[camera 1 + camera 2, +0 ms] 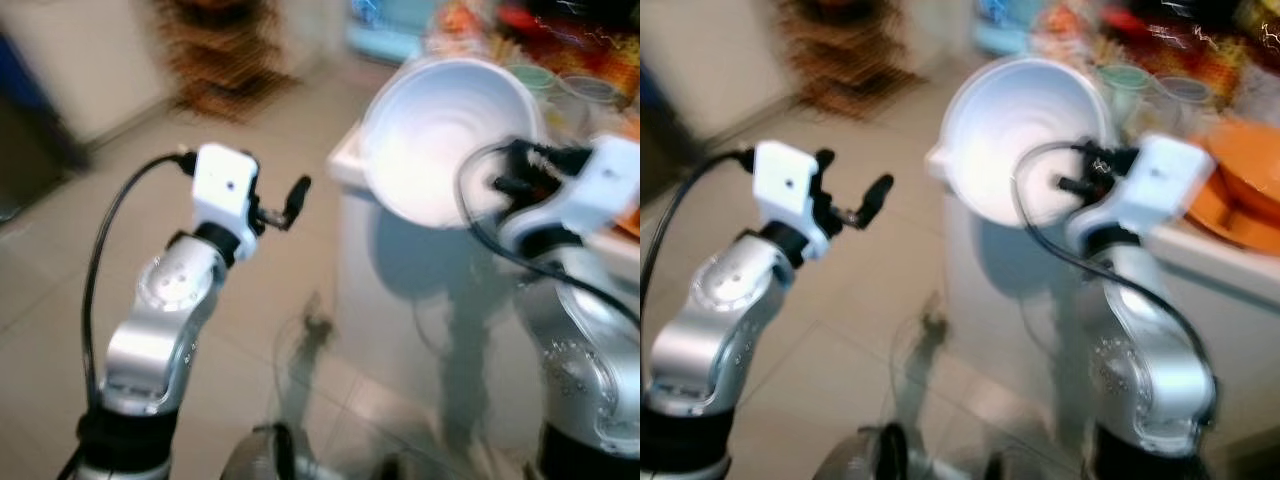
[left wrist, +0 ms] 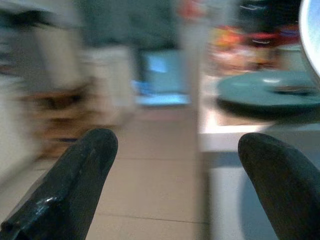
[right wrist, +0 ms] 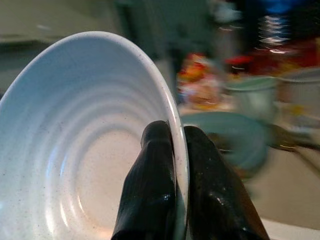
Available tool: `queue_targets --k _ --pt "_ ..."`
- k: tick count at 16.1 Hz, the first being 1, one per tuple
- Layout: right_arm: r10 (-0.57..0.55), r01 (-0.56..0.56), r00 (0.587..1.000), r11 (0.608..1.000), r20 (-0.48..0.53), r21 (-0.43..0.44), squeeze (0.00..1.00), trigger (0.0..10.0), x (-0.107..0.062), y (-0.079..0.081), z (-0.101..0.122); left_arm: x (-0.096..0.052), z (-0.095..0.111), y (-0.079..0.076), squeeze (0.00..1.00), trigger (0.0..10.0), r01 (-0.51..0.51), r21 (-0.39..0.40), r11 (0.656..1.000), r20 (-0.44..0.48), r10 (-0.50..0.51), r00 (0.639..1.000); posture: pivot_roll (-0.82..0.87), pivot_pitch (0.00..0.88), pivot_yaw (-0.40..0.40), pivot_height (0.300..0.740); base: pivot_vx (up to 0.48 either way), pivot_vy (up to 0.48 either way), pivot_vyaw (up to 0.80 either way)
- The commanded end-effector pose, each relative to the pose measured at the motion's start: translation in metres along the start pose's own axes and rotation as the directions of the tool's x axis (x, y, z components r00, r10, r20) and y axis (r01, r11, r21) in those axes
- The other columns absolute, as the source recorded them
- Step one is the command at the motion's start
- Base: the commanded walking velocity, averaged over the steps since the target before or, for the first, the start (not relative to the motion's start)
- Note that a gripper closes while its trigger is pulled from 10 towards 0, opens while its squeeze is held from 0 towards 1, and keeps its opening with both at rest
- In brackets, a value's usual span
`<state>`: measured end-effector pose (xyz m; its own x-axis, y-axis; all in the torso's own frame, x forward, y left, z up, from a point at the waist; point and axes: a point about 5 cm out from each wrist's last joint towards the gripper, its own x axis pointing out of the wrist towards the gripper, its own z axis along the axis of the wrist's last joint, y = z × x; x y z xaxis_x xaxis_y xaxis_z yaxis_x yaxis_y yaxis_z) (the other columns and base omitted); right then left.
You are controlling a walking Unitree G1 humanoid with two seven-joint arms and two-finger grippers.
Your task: Setting the table
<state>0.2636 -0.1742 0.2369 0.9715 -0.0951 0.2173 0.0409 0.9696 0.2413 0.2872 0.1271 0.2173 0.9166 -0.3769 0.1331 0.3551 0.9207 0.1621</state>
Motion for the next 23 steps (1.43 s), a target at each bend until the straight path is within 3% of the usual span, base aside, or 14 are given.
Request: queue_targets --k 1,4,5,6,10,14,19,23 --pt "0.018 -0.017 0.998 1.0 -0.059 0.013 0.0 10.0 -0.011 0.002 -0.015 -0.003 -0.008 0.001 0.0 10.0 -0.02 0.018 1.0 -0.034 0.021 0.999 0.02 0.063 0.033 0.74 0.0 0.0 0.0" --pt "0.009 -0.011 0.989 1.0 -0.145 -0.011 0.0 10.0 -0.014 0.004 -0.034 -0.002 -0.015 -0.002 0.0 10.0 -0.021 0.046 0.999 -0.069 0.024 0.997 0.04 0.057 0.033 0.74 0.0 -0.106 0.0" --pt "0.042 -0.035 0.99 0.998 -0.138 0.05 0.0 10.0 -0.012 0.008 -0.034 -0.001 -0.015 -0.002 0.0 10.0 -0.028 0.039 0.999 -0.067 0.031 0.997 0.04 0.051 0.03 0.74 0.0 -0.435 0.0" --pt "0.057 -0.05 0.989 0.997 -0.138 0.052 0.0 10.0 -0.011 0.01 -0.035 0.001 -0.014 -0.003 0.0 10.0 -0.03 0.039 0.999 -0.057 0.033 0.998 0.04 0.048 0.025 0.74 0.0 -0.48 0.0" --pt "0.055 -0.059 0.994 0.997 -0.099 -0.041 0.0 10.0 -0.005 0.005 -0.036 0.001 -0.013 -0.003 0.0 10.0 -0.04 0.052 0.998 -0.048 0.043 0.998 0.06 0.034 -0.012 0.74 0.0 -0.48 0.0" --pt "0.093 -0.089 0.99 0.995 -0.104 0.04 0.0 10.0 -0.004 0.005 -0.036 -0.001 -0.016 -0.003 0.0 10.0 -0.052 0.058 0.997 -0.051 0.055 0.997 0.05 0.023 -0.027 0.74 0.0 -0.48 0.0" --pt "0.126 -0.127 0.982 0.992 -0.14 0.003 0.0 10.0 -0.009 0.005 -0.043 0.0 -0.019 -0.009 0.0 10.0 -0.034 0.056 0.998 -0.044 0.036 0.998 0.04 0.0 -0.018 0.74 0.0 -0.48 0.0" --pt "0.071 -0.068 0.985 0.997 -0.159 0.023 0.0 10.0 -0.008 -0.004 -0.044 0.002 -0.015 -0.015 0.0 10.0 -0.013 0.049 0.999 -0.017 0.014 1.0 0.04 0.0 -0.014 0.74 0.0 -0.48 -0.6"
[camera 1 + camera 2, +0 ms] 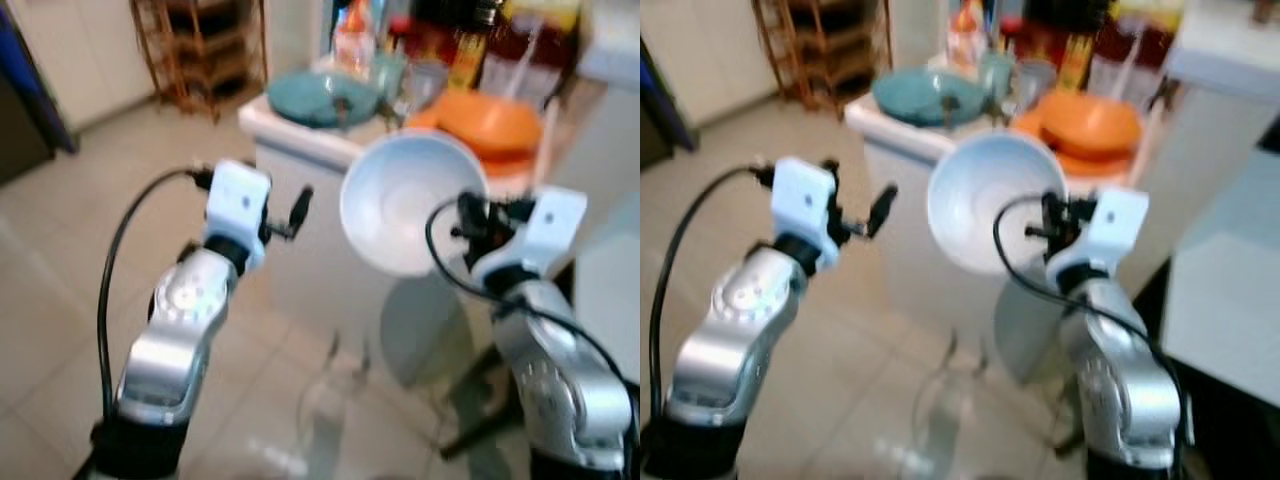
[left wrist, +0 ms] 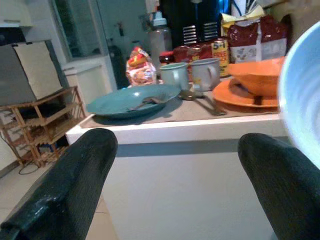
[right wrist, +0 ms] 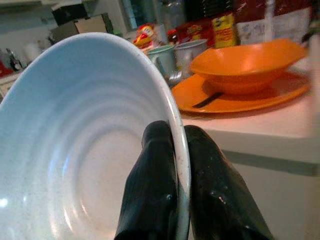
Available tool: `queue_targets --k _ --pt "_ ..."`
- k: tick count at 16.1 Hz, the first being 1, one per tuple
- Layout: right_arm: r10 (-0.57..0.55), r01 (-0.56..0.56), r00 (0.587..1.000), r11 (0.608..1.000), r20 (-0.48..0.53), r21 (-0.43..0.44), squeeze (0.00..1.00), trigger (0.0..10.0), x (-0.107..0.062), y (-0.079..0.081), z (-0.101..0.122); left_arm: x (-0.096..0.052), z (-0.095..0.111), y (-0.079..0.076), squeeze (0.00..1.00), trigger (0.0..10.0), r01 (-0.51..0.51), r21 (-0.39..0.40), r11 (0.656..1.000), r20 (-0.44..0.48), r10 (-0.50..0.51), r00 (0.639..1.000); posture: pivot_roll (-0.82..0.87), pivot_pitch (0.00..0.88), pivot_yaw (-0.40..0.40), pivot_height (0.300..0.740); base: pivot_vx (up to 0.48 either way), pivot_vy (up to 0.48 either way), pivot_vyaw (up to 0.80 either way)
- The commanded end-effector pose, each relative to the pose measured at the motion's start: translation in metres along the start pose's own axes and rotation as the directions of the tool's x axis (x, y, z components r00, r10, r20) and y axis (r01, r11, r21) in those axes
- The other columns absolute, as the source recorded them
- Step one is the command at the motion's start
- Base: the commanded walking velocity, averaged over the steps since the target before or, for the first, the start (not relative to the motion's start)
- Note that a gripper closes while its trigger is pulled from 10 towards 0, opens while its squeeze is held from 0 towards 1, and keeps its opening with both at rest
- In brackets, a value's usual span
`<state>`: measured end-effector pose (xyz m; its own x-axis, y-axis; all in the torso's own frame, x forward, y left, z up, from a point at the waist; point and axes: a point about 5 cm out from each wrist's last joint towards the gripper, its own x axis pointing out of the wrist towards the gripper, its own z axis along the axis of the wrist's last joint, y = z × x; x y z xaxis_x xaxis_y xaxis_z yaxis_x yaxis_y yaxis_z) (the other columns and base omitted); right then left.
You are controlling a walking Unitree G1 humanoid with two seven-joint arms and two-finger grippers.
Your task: Setting the table
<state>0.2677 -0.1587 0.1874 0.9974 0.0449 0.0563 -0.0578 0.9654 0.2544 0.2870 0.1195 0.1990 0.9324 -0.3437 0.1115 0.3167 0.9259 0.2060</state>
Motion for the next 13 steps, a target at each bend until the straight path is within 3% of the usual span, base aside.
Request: queue_targets --k 1,7,12,13 --pt "-0.031 0.031 0.999 0.999 0.038 -0.014 0.0 10.0 -0.0016 -0.0081 0.0084 0.0012 0.0022 -0.0054 0.0 10.0 0.019 0.001 1.0 0.01 -0.019 1.0 0.04 0.0 -0.013 0.74 0.0 -0.48 -0.8" --pt "-0.052 0.052 0.998 0.999 0.022 0.001 0.0 10.0 -0.0038 -0.0105 0.0086 0.0004 0.0005 -0.0052 0.0 10.0 0.023 0.006 1.0 0.007 -0.023 1.0 0.03 0.007 -0.007 0.74 0.0 -0.48 -0.8" --pt "-0.071 0.071 0.997 0.996 -0.006 0.047 0.0 10.0 -0.0024 -0.017 0.0088 0.0004 0.001 -0.0055 0.0 10.0 0.017 0.014 1.0 0.015 -0.017 1.0 0.03 0.011 -0.002 0.74 0.0 -0.48 0.0" --pt "-0.052 0.054 0.998 0.997 -0.029 0.063 0.0 10.0 -0.0013 -0.0168 0.0076 0.0011 0.0022 -0.0021 0.0 10.0 -0.008 -0.015 1.0 0.025 0.009 1.0 0.03 0.014 -0.006 0.74 0.0 0.0 0.0"
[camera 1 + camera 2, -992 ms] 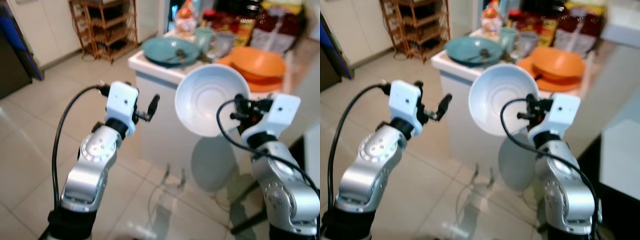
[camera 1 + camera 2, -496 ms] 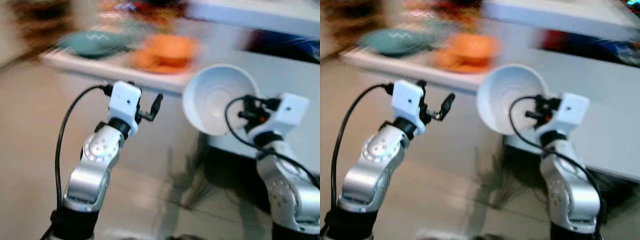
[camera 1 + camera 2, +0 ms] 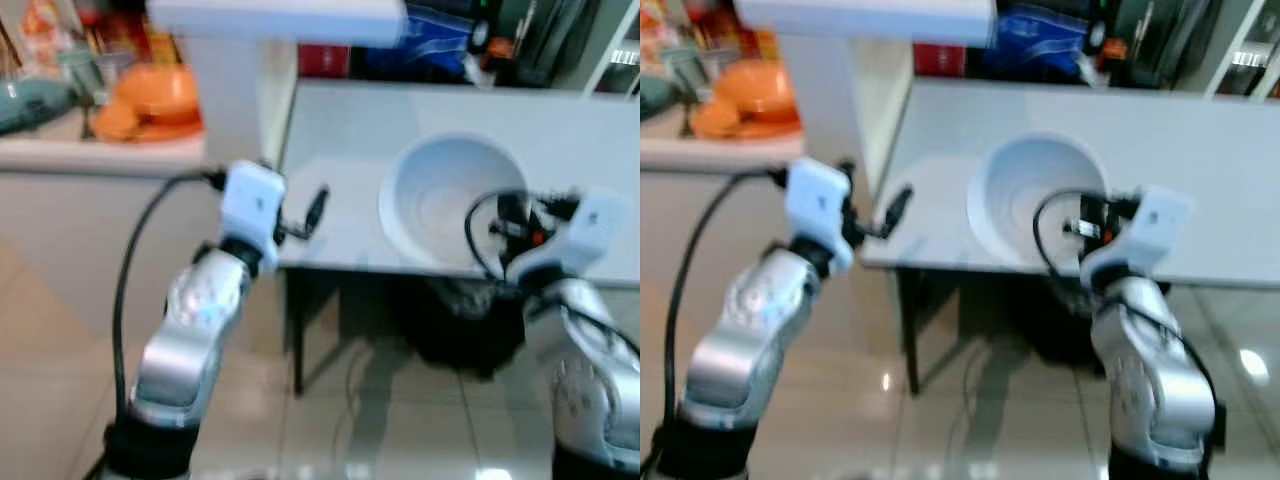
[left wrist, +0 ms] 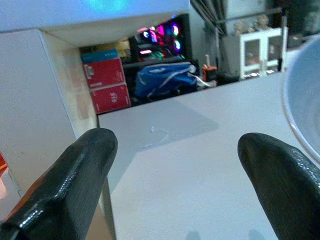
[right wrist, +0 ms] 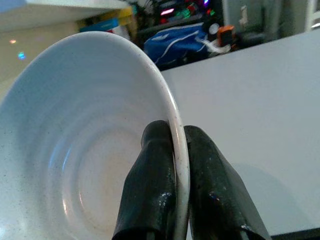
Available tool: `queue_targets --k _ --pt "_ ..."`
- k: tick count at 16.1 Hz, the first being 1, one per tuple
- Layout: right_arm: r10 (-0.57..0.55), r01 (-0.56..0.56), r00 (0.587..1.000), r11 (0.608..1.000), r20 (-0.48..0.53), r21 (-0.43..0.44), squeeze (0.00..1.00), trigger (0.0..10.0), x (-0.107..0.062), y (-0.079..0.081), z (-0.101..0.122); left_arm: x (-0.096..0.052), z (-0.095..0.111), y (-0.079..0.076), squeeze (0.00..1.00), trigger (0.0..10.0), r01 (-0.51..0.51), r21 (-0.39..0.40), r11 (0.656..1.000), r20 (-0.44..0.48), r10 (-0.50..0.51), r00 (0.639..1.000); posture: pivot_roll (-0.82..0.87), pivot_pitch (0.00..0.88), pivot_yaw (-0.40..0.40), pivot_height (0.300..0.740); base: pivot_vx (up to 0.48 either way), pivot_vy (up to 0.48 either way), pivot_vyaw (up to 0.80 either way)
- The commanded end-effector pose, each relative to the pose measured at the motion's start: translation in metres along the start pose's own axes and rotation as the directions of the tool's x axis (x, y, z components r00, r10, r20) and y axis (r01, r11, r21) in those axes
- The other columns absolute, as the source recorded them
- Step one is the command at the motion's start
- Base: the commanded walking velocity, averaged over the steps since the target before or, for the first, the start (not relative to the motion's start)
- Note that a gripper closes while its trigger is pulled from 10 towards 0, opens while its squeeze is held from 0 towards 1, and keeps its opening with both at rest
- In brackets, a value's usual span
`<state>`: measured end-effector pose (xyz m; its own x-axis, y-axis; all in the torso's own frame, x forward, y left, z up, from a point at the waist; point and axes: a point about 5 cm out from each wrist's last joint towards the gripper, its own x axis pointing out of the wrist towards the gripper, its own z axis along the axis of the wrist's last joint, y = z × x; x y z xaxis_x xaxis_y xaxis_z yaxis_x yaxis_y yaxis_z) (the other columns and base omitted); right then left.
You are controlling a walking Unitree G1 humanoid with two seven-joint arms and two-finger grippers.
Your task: Setting the table
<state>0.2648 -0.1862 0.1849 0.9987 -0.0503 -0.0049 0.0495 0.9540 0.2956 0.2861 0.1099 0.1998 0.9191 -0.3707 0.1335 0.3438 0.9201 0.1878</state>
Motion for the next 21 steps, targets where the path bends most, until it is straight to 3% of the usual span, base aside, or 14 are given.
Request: queue_targets --k 1,15,21 --pt "0.061 -0.061 0.998 0.998 -0.005 0.025 0.0 10.0 0.003 0.01 0.002 -0.001 -0.001 0.008 0.0 10.0 -0.025 -0.016 1.0 -0.02 0.025 0.999 0.03 0.016 -0.008 0.74 0.0 0.0 0.0" --pt "0.067 -0.069 0.994 0.998 -0.083 -0.01 0.0 10.0 0.007 0.005 0.004 -0.005 -0.004 0.003 0.0 10.0 0.016 -0.028 0.999 -0.042 -0.017 0.999 0.02 0.051 -0.004 0.74 0.389 0.0 -0.07" --pt "0.054 -0.051 0.994 0.998 -0.096 0.028 0.0 10.0 0.014 -0.001 0.008 -0.011 -0.004 0.005 0.0 10.0 0.007 -0.017 1.0 -0.054 -0.008 0.999 0.04 0.077 -0.02 0.74 0.402 0.0 0.0"
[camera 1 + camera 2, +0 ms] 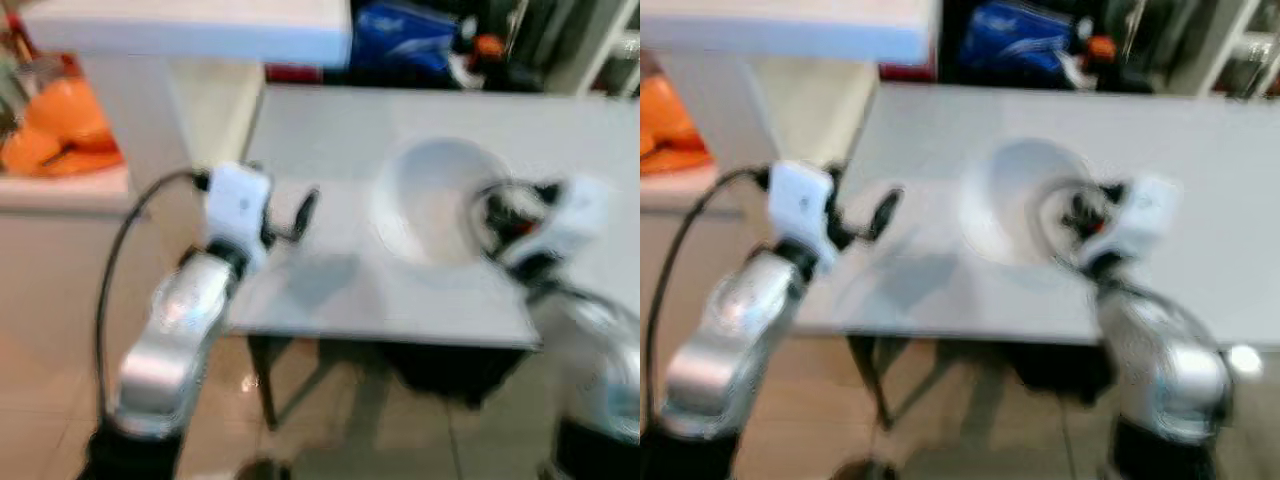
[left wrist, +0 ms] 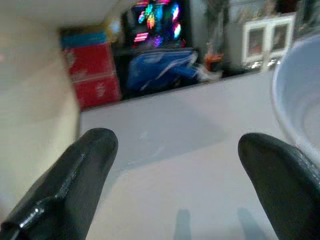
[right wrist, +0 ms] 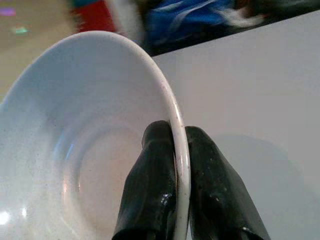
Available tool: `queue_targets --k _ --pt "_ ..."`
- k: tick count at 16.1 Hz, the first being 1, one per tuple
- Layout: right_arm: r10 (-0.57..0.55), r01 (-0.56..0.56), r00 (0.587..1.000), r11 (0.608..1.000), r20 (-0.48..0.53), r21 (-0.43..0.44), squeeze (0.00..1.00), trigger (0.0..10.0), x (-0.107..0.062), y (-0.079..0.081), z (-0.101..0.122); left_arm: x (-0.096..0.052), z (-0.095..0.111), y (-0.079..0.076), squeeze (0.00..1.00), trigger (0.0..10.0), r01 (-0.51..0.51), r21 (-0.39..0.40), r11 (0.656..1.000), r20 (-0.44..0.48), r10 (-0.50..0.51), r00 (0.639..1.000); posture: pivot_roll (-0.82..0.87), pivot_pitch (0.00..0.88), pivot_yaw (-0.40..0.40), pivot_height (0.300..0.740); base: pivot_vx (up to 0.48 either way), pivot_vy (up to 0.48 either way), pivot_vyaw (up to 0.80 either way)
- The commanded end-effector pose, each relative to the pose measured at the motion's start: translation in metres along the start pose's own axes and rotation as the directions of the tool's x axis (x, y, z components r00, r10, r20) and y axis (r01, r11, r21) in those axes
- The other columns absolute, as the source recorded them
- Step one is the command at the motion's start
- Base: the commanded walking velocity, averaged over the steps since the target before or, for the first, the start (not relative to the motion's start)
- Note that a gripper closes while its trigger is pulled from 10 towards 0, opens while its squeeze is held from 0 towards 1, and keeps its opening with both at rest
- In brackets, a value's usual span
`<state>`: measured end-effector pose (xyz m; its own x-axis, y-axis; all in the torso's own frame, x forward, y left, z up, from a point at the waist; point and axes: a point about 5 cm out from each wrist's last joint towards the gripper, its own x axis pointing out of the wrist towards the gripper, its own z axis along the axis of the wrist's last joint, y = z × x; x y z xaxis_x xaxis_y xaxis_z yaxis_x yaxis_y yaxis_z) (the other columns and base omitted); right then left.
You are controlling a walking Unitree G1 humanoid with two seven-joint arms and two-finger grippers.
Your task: Setting the table
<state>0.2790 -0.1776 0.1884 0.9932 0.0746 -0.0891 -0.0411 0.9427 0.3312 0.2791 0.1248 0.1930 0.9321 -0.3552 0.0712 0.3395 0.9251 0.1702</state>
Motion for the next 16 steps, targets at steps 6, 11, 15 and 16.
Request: queue_targets --k 6,11,15,16 --pt "-0.101 0.101 0.995 0.995 -0.027 0.004 0.0 10.0 0.014 -0.026 0.018 -0.01 0.003 -0.023 0.0 10.0 0.19 0.03 0.981 -0.001 -0.19 0.982 0.06 0.101 -0.032 0.74 0.062 0.0 0.0" --pt "-0.079 0.079 0.997 0.997 -0.024 -0.024 0.0 10.0 0.02 -0.024 0.019 -0.005 0.003 -0.005 0.0 10.0 0.037 0.052 0.998 -0.002 -0.037 0.999 0.06 0.108 -0.032 0.74 0.0 -0.183 0.0" --pt "-0.08 0.079 0.996 0.997 -0.029 -0.01 0.0 10.0 0.021 -0.022 0.017 -0.004 0.003 -0.008 0.0 10.0 0.047 0.054 0.997 -0.008 -0.046 0.999 0.06 0.107 -0.027 0.74 0.0 -0.48 0.0" --pt "-0.08 0.08 0.996 0.997 -0.029 -0.005 0.0 10.0 0.022 -0.022 0.017 -0.004 0.002 -0.008 0.0 10.0 0.044 0.05 0.998 -0.013 -0.044 0.999 0.06 0.106 -0.026 0.74 0.0 0.0 0.0"
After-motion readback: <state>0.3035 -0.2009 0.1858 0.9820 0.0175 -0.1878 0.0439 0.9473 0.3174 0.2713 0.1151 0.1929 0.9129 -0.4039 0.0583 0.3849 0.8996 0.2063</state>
